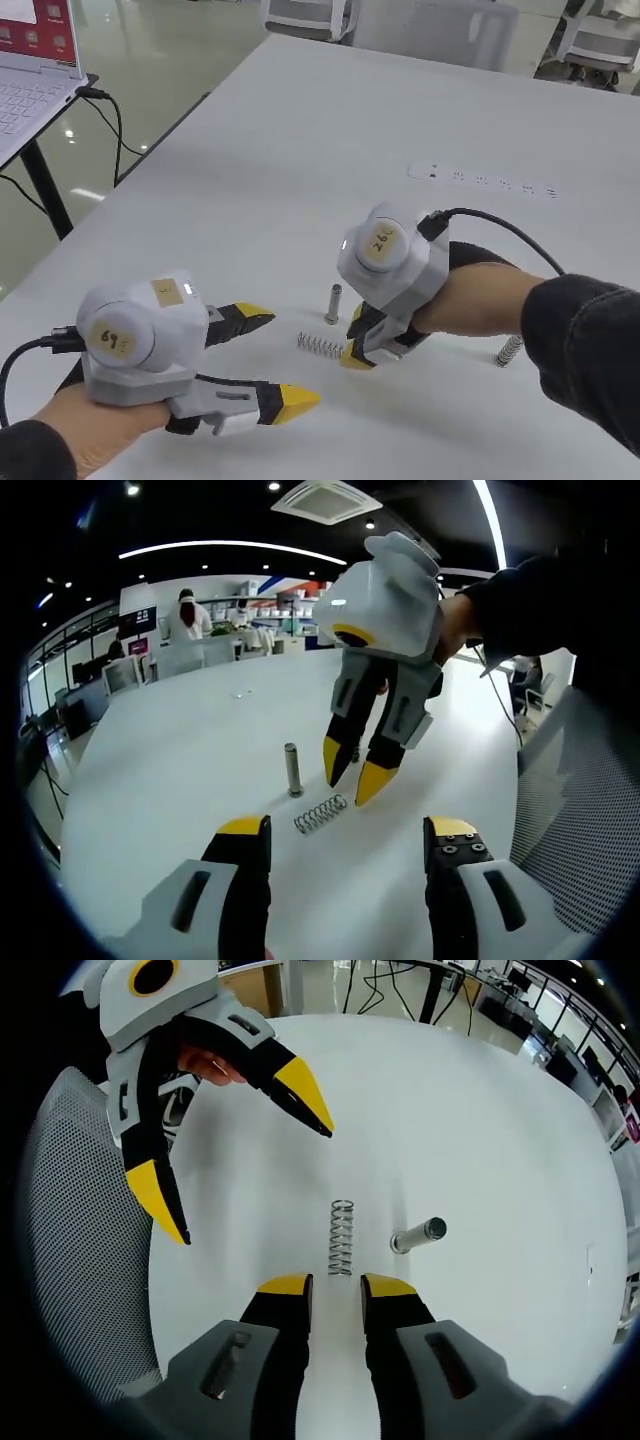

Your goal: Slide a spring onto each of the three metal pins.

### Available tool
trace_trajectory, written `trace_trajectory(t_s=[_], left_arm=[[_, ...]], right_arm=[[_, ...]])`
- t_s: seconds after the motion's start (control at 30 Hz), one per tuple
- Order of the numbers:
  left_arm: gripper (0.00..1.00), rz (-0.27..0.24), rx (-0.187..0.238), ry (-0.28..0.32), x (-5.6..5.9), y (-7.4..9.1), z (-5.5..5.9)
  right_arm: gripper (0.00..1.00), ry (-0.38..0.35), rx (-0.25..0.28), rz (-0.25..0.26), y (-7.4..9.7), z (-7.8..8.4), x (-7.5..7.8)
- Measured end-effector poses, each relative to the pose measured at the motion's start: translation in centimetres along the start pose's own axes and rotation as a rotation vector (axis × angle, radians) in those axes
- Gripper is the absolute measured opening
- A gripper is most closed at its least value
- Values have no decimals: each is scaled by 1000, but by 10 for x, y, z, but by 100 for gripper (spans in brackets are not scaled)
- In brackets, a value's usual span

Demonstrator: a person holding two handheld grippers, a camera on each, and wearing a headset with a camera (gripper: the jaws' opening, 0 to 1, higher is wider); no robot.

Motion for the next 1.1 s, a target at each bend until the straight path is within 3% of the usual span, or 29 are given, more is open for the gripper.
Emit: trace_trajectory(t_s=[0.63, 0.9, 1.1], left_arm=[[59, -4, -5, 8, -2, 1, 2], [59, -8, -5, 6, -2, 3, 1], [58, 0, -6, 3, 1, 0, 2]], right_arm=[[16, -9, -14, -13, -14, 0, 2], [13, 21, -22, -8, -13, 1, 0], [12, 13, -36, -32, -1, 7, -8]])
Point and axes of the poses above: the centre of the closed fingertips' face, and the gripper's own axes: y roughly backward along the fingers, x roughly to its right, z roughly out of its underside, the point moved 2 cm from there along y, roughly backward along the fingers, and after that the axes turned 1 degree about z, right-handed, at the moved point
